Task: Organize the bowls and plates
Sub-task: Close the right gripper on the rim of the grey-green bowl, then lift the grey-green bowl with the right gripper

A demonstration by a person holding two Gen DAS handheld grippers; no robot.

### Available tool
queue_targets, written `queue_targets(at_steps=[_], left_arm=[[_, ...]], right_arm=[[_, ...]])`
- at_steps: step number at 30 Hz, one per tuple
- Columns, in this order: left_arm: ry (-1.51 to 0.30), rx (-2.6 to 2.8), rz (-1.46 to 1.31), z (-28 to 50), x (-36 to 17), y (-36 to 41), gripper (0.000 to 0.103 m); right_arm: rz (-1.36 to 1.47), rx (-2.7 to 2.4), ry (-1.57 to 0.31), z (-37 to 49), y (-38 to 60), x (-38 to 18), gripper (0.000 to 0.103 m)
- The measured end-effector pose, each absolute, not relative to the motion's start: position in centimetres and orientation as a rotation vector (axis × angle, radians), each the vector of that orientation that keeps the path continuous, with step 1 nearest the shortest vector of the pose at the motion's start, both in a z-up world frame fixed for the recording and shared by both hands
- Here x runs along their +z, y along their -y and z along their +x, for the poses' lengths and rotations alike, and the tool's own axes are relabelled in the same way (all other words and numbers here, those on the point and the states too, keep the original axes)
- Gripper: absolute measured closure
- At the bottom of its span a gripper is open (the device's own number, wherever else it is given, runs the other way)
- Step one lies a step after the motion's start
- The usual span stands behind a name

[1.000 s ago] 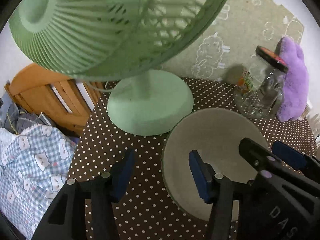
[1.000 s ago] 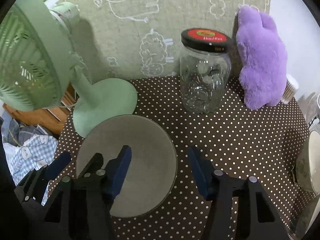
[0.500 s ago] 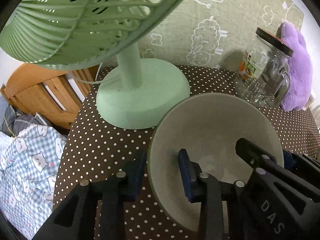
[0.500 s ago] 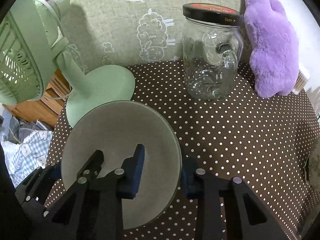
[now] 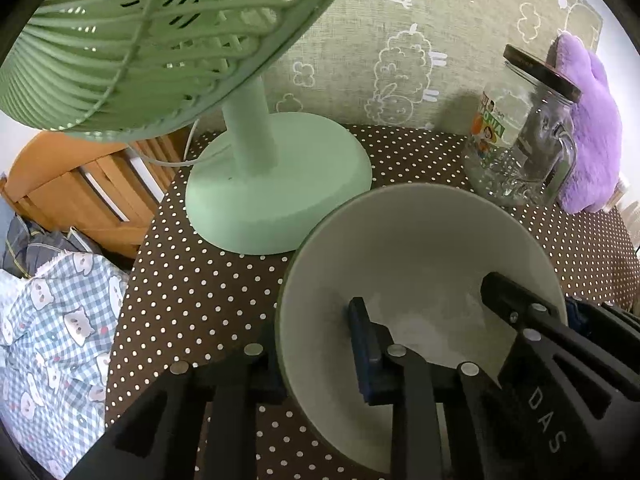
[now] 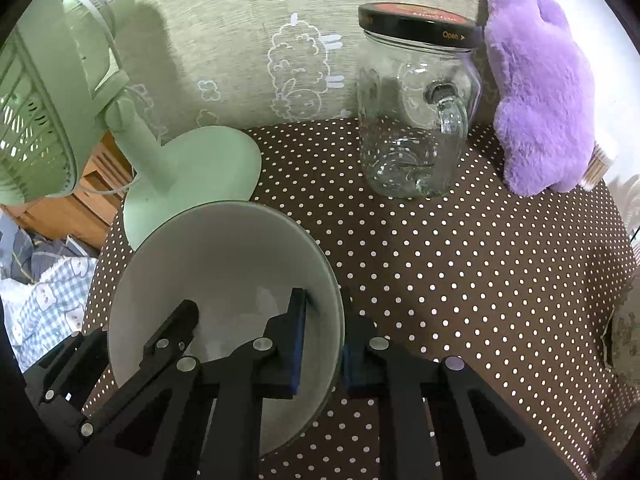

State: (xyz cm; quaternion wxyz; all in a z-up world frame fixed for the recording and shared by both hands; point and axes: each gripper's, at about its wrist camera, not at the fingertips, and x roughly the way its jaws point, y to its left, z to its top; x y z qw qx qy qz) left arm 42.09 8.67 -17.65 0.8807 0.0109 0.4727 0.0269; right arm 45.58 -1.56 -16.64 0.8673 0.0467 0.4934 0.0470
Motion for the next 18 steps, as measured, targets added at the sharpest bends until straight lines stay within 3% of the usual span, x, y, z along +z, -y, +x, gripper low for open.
queue_targets(at_steps=[18], left_arm=[[-1.036, 0.012, 0.031, 36.6, -16.4, -8.7, 0.080]], right_arm=[[0.064, 0.109, -1.074, 40.0, 2.1, -15.0, 0.085]])
